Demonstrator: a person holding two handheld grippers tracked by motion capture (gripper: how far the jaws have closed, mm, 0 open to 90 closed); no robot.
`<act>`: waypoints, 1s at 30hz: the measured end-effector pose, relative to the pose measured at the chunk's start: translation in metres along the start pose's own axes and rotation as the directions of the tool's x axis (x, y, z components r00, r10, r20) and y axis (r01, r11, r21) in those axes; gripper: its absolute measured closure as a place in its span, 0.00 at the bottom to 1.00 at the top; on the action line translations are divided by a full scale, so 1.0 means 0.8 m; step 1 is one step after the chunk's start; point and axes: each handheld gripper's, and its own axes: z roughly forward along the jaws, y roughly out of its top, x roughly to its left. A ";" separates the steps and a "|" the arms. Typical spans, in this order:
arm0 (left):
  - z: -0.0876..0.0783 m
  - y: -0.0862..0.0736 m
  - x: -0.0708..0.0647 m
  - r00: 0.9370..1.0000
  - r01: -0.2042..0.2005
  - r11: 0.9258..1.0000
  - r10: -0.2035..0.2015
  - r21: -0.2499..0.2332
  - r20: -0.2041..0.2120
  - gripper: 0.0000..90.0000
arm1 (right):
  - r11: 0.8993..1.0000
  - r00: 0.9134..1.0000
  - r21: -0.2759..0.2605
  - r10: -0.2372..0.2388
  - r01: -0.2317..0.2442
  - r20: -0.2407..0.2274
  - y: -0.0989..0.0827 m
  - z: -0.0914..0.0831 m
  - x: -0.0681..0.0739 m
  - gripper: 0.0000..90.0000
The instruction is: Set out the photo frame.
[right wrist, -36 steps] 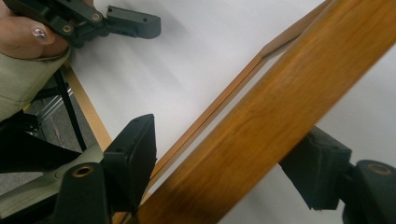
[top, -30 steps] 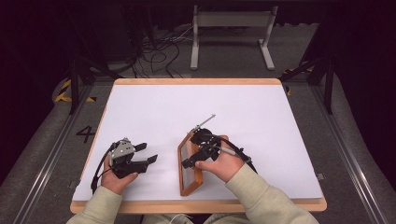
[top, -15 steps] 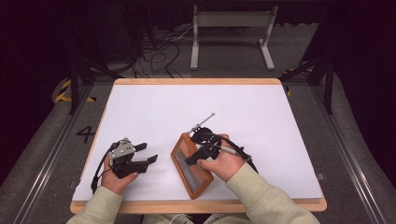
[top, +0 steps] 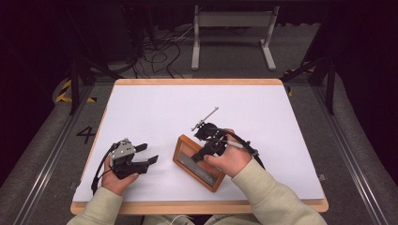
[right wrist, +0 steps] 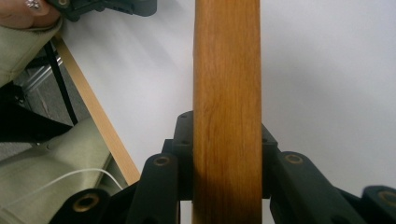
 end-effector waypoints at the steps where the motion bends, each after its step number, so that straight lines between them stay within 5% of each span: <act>1: 0.000 0.000 0.000 1.000 0.000 1.000 0.000 0.000 0.000 0.38 | 1.000 1.000 -0.004 -0.008 0.008 -0.005 0.000 -0.006 -0.002 0.80; 6: 0.000 -0.001 -0.001 1.000 0.008 1.000 -0.008 0.002 0.002 0.38 | 0.995 0.995 -0.029 -0.099 0.099 0.012 0.002 -0.035 -0.008 0.80; 13: 0.000 -0.001 0.000 1.000 0.005 1.000 -0.005 0.000 0.005 0.38 | 0.968 0.967 0.009 -0.251 0.250 0.037 0.007 -0.064 -0.021 0.80; 21: 0.000 -0.001 0.000 1.000 0.000 1.000 0.000 0.003 0.003 0.38 | 0.911 0.912 0.047 -0.410 0.409 0.023 0.013 -0.076 -0.036 0.80; 25: 0.000 -0.001 0.000 1.000 0.000 1.000 0.000 0.003 0.002 0.38 | 0.859 0.861 0.067 -0.508 0.507 0.003 0.019 -0.075 -0.040 0.80; 27: 0.000 -0.001 -0.001 1.000 0.016 1.000 -0.016 0.002 0.009 0.38 | 0.839 0.842 0.078 -0.539 0.538 -0.009 0.021 -0.073 -0.043 0.80; 28: 0.000 -0.001 -0.001 1.000 0.016 1.000 -0.016 0.002 0.009 0.38 | 0.839 0.842 0.078 -0.539 0.538 -0.009 0.021 -0.073 -0.043 0.80; 30: 0.000 -0.001 0.000 1.000 0.009 1.000 -0.009 0.002 0.009 0.38 | 0.815 0.820 0.096 -0.572 0.571 -0.022 0.024 -0.067 -0.048 0.80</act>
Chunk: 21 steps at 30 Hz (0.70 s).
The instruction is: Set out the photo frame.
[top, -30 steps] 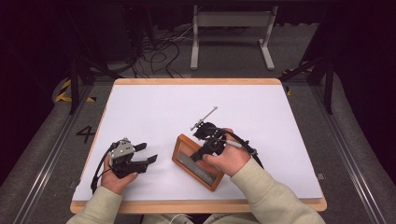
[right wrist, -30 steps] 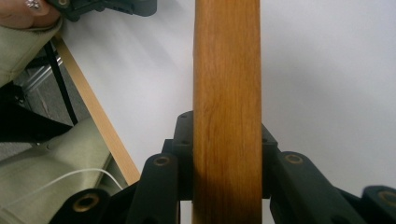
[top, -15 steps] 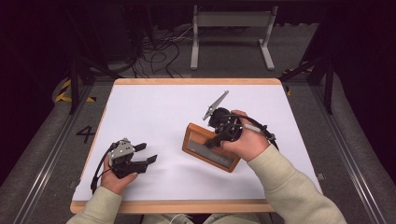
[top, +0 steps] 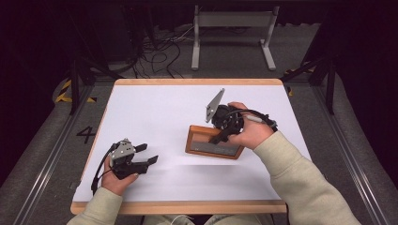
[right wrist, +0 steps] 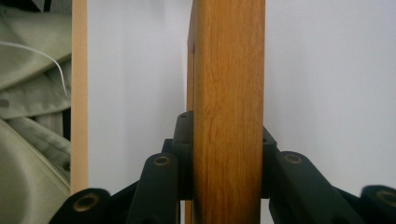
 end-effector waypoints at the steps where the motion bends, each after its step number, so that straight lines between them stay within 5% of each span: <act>1: 0.000 0.000 0.000 1.000 0.004 1.000 -0.004 0.001 0.000 0.38 | 1.000 1.000 0.006 -0.018 0.018 -0.004 0.000 0.003 -0.002 0.80; 9: 0.001 0.000 0.000 1.000 -0.005 1.000 0.005 0.001 -0.003 0.38 | 0.998 0.997 0.048 -0.049 0.051 -0.052 -0.003 0.028 -0.019 0.80; 21: 0.001 0.000 0.001 1.000 -0.008 1.000 0.008 0.003 -0.001 0.38 | 0.998 0.995 0.041 -0.033 0.038 -0.099 -0.004 0.054 -0.035 0.80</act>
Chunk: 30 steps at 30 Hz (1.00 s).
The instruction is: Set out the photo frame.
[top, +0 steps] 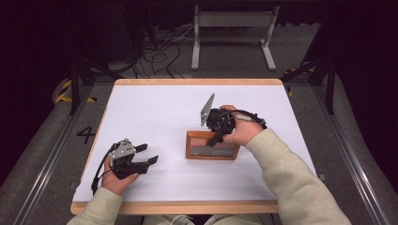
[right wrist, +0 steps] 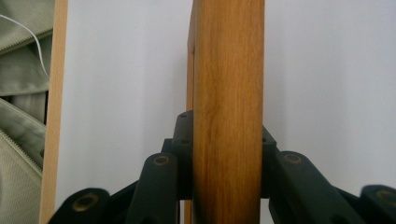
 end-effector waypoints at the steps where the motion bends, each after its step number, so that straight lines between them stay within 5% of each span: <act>1: 0.000 0.000 0.000 1.000 0.000 1.000 0.000 0.000 0.000 0.38 | 1.000 1.000 -0.003 0.006 -0.006 -0.001 0.000 0.001 -0.001 0.80; 22: 0.001 -0.001 0.000 1.000 0.006 1.000 -0.006 0.003 0.005 0.38 | 0.997 0.998 -0.038 0.068 -0.068 -0.004 -0.002 0.009 -0.015 0.77; 26: 0.001 -0.001 0.000 1.000 0.007 1.000 -0.007 0.004 0.006 0.38 | 0.989 0.990 -0.070 0.132 -0.129 0.048 -0.006 0.007 -0.020 0.52; 28: 0.001 -0.001 0.000 1.000 0.008 1.000 -0.008 0.004 0.007 0.38 | 0.989 0.988 -0.070 0.136 -0.131 0.071 -0.007 0.008 -0.021 0.48; 30: 0.002 -0.001 0.001 1.000 0.007 1.000 -0.007 0.002 0.006 0.38 | 0.976 0.973 -0.121 0.195 -0.181 0.121 -0.011 0.007 -0.024 0.34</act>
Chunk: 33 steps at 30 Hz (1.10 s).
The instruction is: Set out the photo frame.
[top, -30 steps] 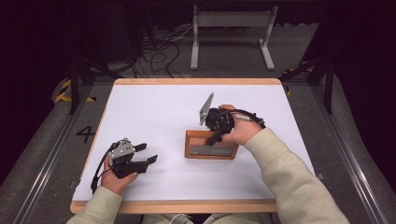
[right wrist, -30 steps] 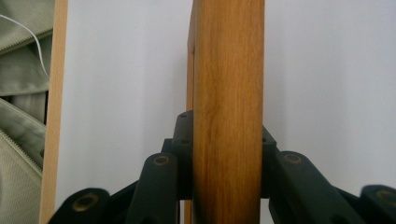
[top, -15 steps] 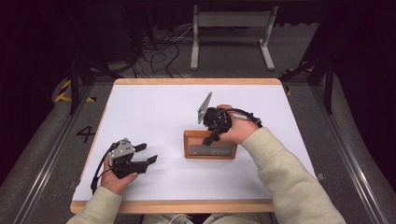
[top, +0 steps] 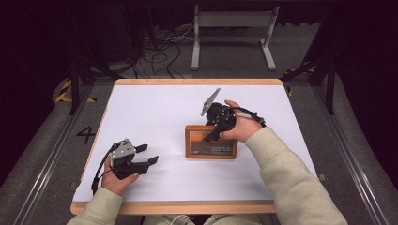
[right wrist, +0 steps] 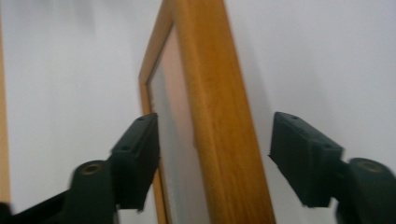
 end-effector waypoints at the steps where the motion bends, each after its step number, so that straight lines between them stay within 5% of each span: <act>1: 0.000 0.000 0.000 1.000 -0.006 1.000 0.006 0.000 -0.004 0.38 | 1.000 1.000 -0.007 0.003 -0.003 0.009 -0.001 -0.001 -0.001 0.33; 14: 0.000 -0.001 -0.001 1.000 0.002 1.000 -0.002 0.003 0.001 0.38 | 0.989 0.993 -0.137 0.060 -0.046 0.099 -0.034 -0.048 0.007 0.25; 33: -0.001 0.000 -0.002 1.000 0.002 1.000 -0.002 0.003 -0.008 0.37 | 0.962 0.966 -0.229 0.189 -0.147 0.176 -0.123 -0.105 0.026 0.24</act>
